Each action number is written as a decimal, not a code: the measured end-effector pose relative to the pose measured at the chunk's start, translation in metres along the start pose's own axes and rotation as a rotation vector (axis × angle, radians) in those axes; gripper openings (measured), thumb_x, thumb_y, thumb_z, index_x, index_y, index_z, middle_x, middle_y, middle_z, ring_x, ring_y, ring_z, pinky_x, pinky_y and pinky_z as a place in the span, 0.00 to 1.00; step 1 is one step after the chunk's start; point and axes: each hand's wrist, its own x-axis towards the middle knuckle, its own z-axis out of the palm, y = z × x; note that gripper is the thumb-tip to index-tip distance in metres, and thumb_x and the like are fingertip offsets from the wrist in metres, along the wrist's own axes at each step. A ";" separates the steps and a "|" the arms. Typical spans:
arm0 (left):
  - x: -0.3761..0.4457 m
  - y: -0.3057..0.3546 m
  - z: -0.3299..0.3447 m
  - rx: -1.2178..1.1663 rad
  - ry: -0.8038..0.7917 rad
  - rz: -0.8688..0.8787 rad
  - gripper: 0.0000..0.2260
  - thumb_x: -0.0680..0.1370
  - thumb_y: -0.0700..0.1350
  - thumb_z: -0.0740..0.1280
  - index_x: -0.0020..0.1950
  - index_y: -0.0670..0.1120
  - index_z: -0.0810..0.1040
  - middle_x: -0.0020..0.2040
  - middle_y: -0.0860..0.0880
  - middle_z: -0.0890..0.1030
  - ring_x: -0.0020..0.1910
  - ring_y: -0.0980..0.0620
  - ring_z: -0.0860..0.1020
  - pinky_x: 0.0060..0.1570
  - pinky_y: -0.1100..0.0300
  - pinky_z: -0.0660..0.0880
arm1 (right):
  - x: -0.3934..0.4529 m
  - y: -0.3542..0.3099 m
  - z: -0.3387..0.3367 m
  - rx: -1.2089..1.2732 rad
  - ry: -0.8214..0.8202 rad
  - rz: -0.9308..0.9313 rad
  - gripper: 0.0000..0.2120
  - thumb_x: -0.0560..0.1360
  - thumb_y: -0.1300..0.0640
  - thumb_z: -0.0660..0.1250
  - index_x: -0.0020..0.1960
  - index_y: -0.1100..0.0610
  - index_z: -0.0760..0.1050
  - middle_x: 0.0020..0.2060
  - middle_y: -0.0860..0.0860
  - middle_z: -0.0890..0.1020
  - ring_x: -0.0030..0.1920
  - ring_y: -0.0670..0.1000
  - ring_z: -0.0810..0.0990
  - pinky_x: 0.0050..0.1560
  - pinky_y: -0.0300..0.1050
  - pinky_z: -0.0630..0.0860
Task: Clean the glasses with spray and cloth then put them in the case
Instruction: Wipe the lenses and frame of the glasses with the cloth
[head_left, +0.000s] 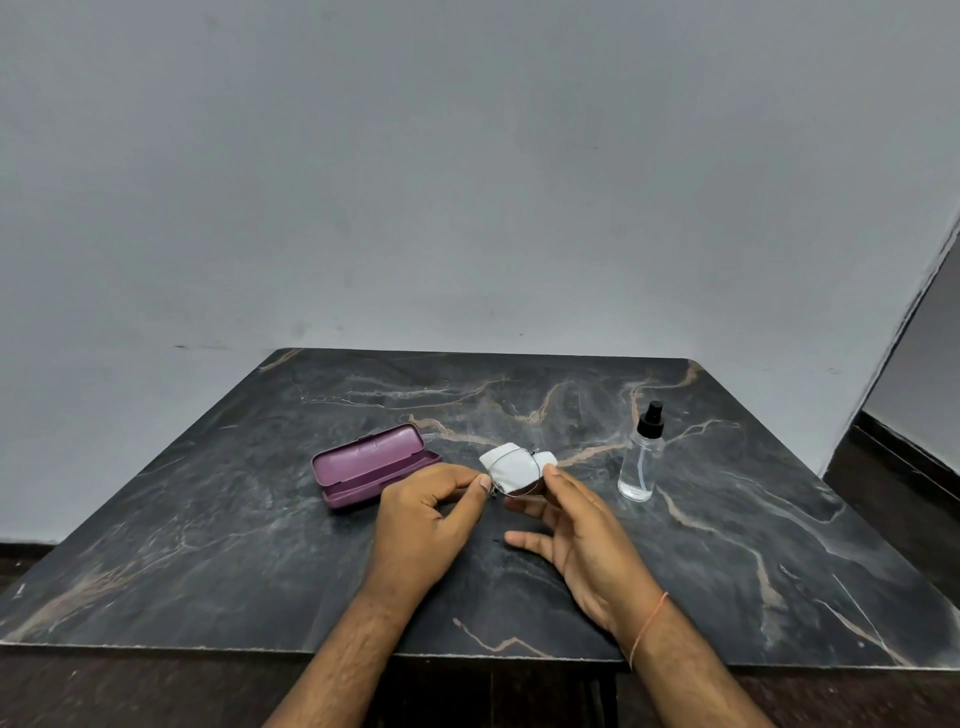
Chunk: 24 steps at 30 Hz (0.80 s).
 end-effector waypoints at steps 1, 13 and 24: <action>0.000 0.000 0.000 0.001 0.009 0.001 0.08 0.81 0.51 0.73 0.50 0.51 0.92 0.45 0.62 0.88 0.45 0.59 0.88 0.48 0.69 0.80 | 0.000 0.000 0.000 -0.009 -0.004 0.004 0.19 0.81 0.48 0.67 0.64 0.58 0.85 0.63 0.59 0.87 0.60 0.56 0.84 0.52 0.53 0.86; -0.001 -0.001 0.003 -0.037 -0.023 0.008 0.06 0.81 0.50 0.73 0.49 0.53 0.91 0.44 0.65 0.87 0.43 0.62 0.86 0.46 0.73 0.77 | 0.003 -0.001 -0.008 -0.037 -0.056 0.041 0.33 0.84 0.34 0.53 0.69 0.55 0.84 0.68 0.58 0.84 0.68 0.55 0.81 0.59 0.54 0.83; -0.001 0.000 0.000 0.007 0.014 0.028 0.07 0.81 0.49 0.74 0.50 0.51 0.92 0.44 0.65 0.88 0.44 0.63 0.87 0.47 0.72 0.78 | 0.002 0.005 -0.003 -0.076 0.012 -0.040 0.28 0.83 0.35 0.59 0.65 0.55 0.86 0.65 0.56 0.86 0.68 0.57 0.81 0.59 0.59 0.85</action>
